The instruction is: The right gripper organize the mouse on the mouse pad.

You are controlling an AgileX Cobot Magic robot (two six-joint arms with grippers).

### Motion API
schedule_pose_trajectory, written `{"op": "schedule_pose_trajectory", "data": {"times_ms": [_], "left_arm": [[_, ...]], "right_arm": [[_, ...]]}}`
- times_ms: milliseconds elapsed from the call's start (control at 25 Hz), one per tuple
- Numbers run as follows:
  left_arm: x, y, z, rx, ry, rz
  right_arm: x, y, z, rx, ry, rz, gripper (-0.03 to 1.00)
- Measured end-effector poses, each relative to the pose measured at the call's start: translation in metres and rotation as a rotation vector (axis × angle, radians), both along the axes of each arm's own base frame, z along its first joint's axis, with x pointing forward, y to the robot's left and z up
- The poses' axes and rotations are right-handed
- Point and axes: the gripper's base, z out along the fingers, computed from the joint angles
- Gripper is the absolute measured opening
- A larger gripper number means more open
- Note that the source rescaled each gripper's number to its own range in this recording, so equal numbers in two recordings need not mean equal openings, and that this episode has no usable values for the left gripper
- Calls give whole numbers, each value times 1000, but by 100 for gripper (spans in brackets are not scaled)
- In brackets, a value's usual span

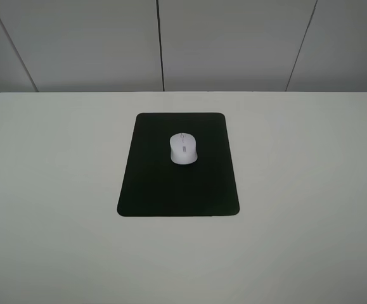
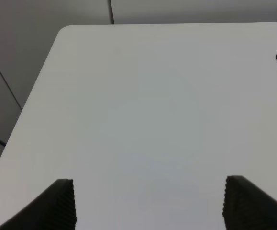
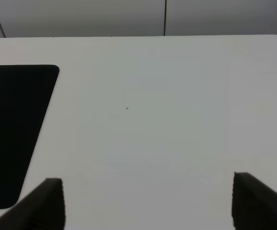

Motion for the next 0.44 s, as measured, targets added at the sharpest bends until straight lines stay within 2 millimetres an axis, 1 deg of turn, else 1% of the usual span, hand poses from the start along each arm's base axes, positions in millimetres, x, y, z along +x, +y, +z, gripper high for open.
{"op": "schedule_pose_trajectory", "data": {"times_ms": [440], "left_arm": [[0,0,0,0,0,0]], "right_arm": [[0,0,0,0,0,0,45]]}}
